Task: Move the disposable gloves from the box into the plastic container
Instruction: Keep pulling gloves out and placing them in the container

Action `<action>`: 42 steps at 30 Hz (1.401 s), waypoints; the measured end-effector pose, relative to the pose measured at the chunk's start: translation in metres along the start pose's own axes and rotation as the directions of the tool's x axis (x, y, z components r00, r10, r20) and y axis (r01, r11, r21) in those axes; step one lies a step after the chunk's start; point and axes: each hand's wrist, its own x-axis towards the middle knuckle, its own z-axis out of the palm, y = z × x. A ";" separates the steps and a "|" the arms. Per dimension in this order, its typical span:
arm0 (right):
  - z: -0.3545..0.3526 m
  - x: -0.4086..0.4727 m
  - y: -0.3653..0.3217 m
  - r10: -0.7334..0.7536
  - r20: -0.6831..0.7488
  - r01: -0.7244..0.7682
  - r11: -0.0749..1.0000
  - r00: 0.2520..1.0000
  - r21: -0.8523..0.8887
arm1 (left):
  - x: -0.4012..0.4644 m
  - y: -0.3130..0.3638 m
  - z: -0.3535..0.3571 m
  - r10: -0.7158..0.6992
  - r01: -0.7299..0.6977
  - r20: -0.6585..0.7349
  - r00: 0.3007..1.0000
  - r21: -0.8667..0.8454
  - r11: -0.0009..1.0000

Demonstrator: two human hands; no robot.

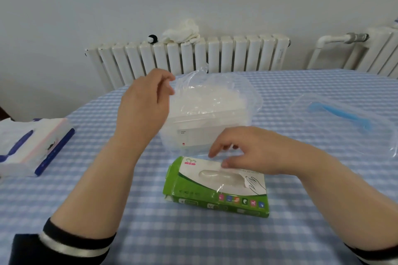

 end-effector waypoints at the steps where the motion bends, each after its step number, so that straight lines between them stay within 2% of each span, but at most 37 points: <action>1: 0.004 0.001 0.002 0.014 0.079 -0.009 0.998 0.997 -0.064 | -0.008 0.009 -0.003 0.046 -0.044 0.043 0.998 -0.052 0.998; 3: 0.011 0.003 0.005 0.050 0.175 -0.035 0.996 0.983 -0.087 | -0.023 0.025 -0.007 0.118 -0.087 0.273 0.955 -0.122 0.989; 4: 0.015 0.004 0.006 0.058 0.202 -0.046 0.997 0.978 -0.065 | -0.029 0.030 -0.009 0.126 -0.083 0.446 0.886 -0.116 0.990; 5: 0.018 0.005 0.008 0.056 0.220 -0.048 0.998 0.974 -0.041 | -0.035 0.034 -0.009 0.112 -0.082 0.624 0.774 -0.077 0.994; 6: 0.022 0.006 0.009 0.043 0.228 -0.039 0.999 0.973 -0.021 | -0.040 0.034 -0.006 0.080 -0.108 0.771 0.632 -0.015 0.994; 7: 0.027 0.008 0.010 0.029 0.226 -0.027 1.000 0.974 -0.012 | -0.044 0.034 -0.003 0.046 -0.161 0.868 0.494 0.039 0.986; 8: 0.032 0.011 0.012 0.015 0.216 -0.011 1.000 0.976 -0.019 | -0.048 0.032 0.001 0.021 -0.218 0.920 0.392 0.071 0.973; 9: 0.036 0.013 0.013 0.001 0.203 0.007 0.999 0.979 -0.041 | -0.052 0.030 0.006 0.003 -0.268 0.941 0.339 0.094 0.959; 11: 0.044 0.018 0.013 -0.020 0.163 0.035 0.995 0.986 -0.089 | -0.056 0.024 0.015 -0.020 -0.323 0.942 0.335 0.134 0.937; 15: 0.048 0.020 0.009 -0.050 0.029 0.054 0.984 0.998 -0.172 | -0.059 0.017 0.023 -0.044 -0.315 0.928 0.370 0.170 0.934; 18: 0.045 0.019 0.009 -0.035 0.020 0.038 0.983 0.999 -0.179 | -0.058 0.016 0.024 -0.053 -0.293 0.930 0.365 0.168 0.941; 25: 0.027 0.012 0.007 -0.008 0.075 0.013 0.998 0.997 -0.066 | -0.056 0.013 0.024 -0.102 -0.264 0.931 0.351 0.203 0.943; 31: 0.006 0.004 0.004 -0.024 -0.057 0.036 0.976 0.998 0.215 | -0.056 0.017 0.024 -0.134 -0.258 0.933 0.333 0.227 0.939; 34: -0.006 -0.003 -0.002 -0.001 -0.184 0.092 0.868 0.983 0.489 | -0.054 0.018 0.022 -0.149 -0.264 0.934 0.326 0.241 0.934; 37: -0.017 -0.008 -0.005 0.092 -0.281 0.152 0.661 0.955 0.735 | -0.054 0.012 0.021 -0.133 -0.216 0.937 0.323 0.210 0.954; 39: -0.021 -0.009 -0.003 0.152 -0.251 0.140 0.517 0.956 0.845 | -0.049 0.011 0.014 -0.131 -0.103 0.939 0.318 0.172 0.980; 41: -0.021 -0.008 -0.001 0.177 -0.192 0.109 0.397 0.965 0.911 | -0.041 0.010 0.003 -0.067 -0.012 0.950 0.306 0.075 0.997; 42: -0.021 -0.007 0.001 0.177 -0.169 0.098 0.351 0.970 0.931 | -0.036 0.010 -0.004 -0.016 0.033 0.945 0.326 0.006 0.999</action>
